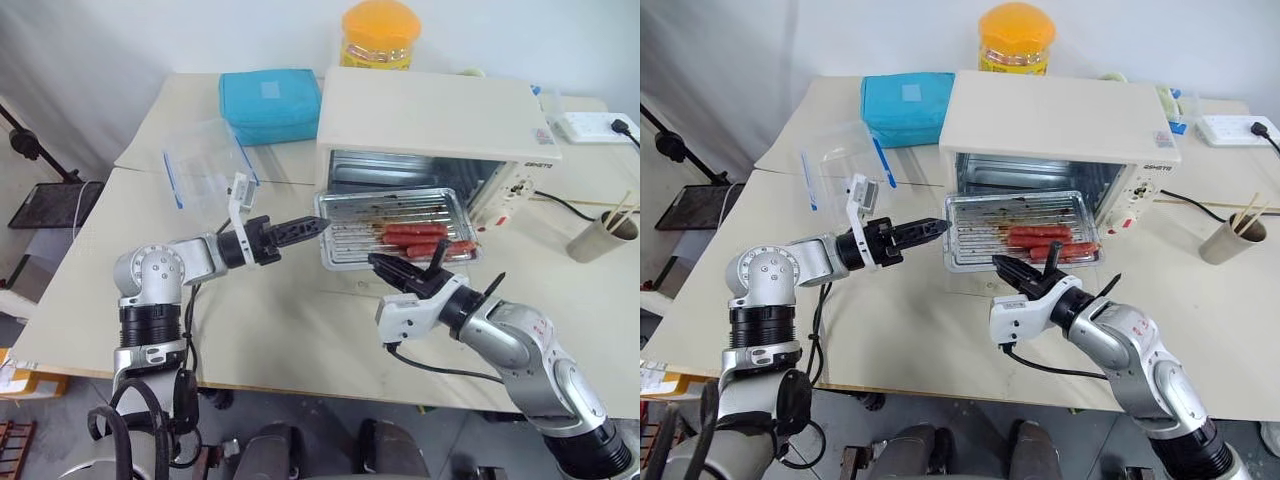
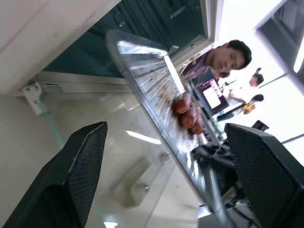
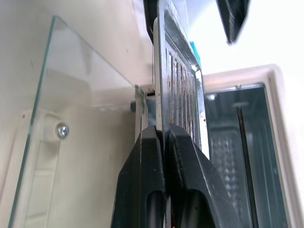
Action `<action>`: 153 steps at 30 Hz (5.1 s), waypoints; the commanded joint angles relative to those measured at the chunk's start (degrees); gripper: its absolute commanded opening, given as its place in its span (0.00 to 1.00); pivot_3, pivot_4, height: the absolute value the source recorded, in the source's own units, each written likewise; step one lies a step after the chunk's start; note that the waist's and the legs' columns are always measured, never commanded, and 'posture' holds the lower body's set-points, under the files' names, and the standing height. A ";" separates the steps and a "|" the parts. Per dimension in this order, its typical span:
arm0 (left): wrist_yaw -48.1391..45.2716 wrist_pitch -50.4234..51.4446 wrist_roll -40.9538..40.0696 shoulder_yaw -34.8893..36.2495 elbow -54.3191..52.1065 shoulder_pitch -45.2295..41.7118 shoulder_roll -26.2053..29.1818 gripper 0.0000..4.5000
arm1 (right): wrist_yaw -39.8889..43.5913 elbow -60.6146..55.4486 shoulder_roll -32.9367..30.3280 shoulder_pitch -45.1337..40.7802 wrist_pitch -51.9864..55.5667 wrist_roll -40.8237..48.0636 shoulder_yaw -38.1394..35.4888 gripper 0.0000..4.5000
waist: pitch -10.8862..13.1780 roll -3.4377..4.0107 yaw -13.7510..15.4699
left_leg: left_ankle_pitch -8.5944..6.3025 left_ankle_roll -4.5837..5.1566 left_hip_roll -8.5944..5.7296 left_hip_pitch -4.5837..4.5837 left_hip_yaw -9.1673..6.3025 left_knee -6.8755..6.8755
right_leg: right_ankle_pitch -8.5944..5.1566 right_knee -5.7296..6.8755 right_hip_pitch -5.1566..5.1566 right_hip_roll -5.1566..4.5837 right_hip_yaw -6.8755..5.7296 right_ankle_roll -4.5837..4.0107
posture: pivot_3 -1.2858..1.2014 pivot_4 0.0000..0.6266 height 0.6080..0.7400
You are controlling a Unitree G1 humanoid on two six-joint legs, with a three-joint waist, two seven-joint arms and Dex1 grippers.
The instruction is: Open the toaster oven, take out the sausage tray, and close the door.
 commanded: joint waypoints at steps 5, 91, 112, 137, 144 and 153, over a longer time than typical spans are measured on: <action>8.32 7.72 -6.30 6.76 -1.82 -2.32 -3.87 0.92 | 1.07 0.65 0.30 -2.55 -3.46 2.49 1.03 0.00 | 0.00 0.00 -0.28 | 0.00 -0.01 0.01 0.01 -0.01 0.00 | 0.00 0.00 0.01 0.00 -0.01 0.00 | 0.52 0.24 1.00; 51.04 -32.11 -63.34 18.85 -37.23 53.07 -10.79 0.00 | 31.95 39.93 -5.84 -5.82 14.87 66.65 -26.33 0.01 | -0.04 -0.06 0.41 | 0.05 -0.22 -0.01 0.88 -0.30 -0.18 | -0.03 -0.74 1.10 0.51 2.30 -0.05 | 0.52 0.24 1.00; 35.15 -3.96 -63.34 13.45 -11.22 43.00 8.54 0.00 | 30.93 14.11 -6.67 14.64 18.09 73.60 -40.41 0.30 | -0.03 -0.04 1.10 | -0.20 -0.31 0.08 0.76 -0.28 -0.24 | -0.09 -0.74 0.89 0.91 2.46 -0.17 | 0.52 0.24 1.00; 16.06 7.88 -30.65 -22.47 23.28 -2.92 6.45 0.00 | 22.18 -8.18 8.50 50.15 13.16 75.06 -54.06 0.99 | 0.00 -0.06 1.11 | -0.16 -0.45 -0.03 0.82 0.61 -0.66 | -0.04 -0.62 0.24 1.02 3.02 -0.03 | 0.52 0.24 1.00; 5.52 5.16 -14.44 -24.28 29.42 -8.86 2.07 0.00 | 21.45 -9.74 8.24 52.33 13.26 75.74 -53.63 0.99 | 0.01 -0.07 1.28 | 0.04 -0.60 0.02 0.87 0.78 -1.05 | -0.04 -0.68 0.05 1.10 3.08 -0.03 | 0.52 0.24 1.00; -0.10 7.26 -5.57 -22.58 22.70 -6.27 2.71 0.32 | 21.13 -9.19 7.69 51.10 13.20 75.08 -51.29 1.00 | 0.01 -0.07 1.21 | 0.05 -0.59 0.27 0.89 0.78 -1.06 | -0.04 -0.64 0.02 1.04 3.13 -0.02 | 0.52 0.24 1.00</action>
